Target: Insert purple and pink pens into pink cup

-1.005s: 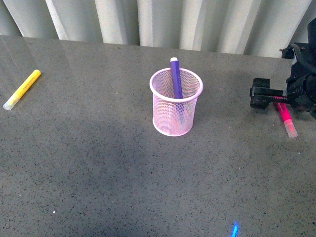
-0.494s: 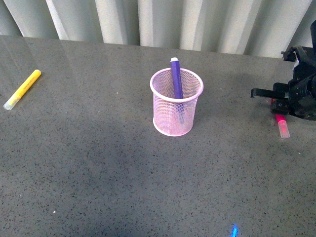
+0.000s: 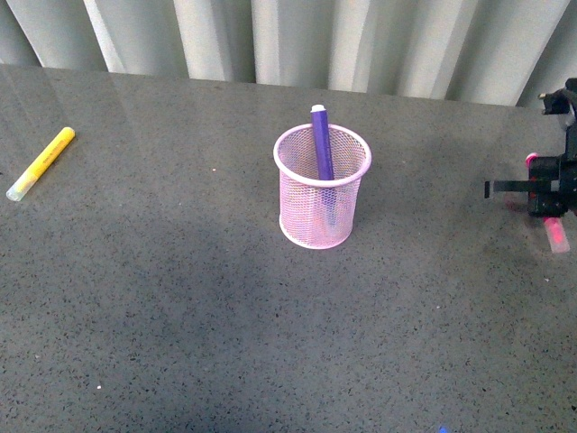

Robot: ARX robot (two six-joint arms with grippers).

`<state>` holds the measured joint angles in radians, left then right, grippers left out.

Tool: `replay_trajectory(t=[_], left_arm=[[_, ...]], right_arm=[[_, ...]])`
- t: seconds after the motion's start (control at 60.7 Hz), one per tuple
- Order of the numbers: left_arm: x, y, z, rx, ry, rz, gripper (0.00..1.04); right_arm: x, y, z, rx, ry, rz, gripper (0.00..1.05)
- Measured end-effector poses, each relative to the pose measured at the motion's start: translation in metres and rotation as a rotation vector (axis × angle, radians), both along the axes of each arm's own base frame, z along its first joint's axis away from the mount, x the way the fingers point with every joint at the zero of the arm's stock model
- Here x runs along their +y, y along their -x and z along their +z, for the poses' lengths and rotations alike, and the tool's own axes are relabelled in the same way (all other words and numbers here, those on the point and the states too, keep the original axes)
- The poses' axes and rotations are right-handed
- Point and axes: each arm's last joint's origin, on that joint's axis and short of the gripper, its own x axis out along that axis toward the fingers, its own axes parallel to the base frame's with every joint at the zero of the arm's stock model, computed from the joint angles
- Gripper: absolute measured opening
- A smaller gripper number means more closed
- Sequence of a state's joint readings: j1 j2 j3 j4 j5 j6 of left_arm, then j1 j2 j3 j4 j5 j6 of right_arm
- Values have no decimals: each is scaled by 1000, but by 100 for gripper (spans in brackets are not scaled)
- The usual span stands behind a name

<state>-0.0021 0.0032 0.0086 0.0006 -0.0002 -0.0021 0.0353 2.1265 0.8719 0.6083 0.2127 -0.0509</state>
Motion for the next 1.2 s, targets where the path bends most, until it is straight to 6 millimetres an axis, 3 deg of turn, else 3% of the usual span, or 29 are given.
replay_trajectory(t=[0.115, 0.247, 0.428, 0.56, 1.121, 1.203], left_arm=[[0, 0, 0, 0, 0, 0, 98], [0, 0, 0, 0, 0, 0, 98], [0, 0, 0, 0, 0, 0, 98], [0, 0, 0, 0, 0, 0, 98], [0, 0, 0, 0, 0, 0, 98], [0, 0, 0, 0, 0, 4, 98]], right_arm=[[11, -3, 24, -215, 90, 114, 12], [49, 0, 51, -460, 127, 280, 12], [107, 13, 65, -661, 140, 434, 12], [135, 23, 64, -729, 140, 522, 12], [155, 32, 59, -725, 120, 588, 11], [174, 30, 57, -716, 50, 575, 11]])
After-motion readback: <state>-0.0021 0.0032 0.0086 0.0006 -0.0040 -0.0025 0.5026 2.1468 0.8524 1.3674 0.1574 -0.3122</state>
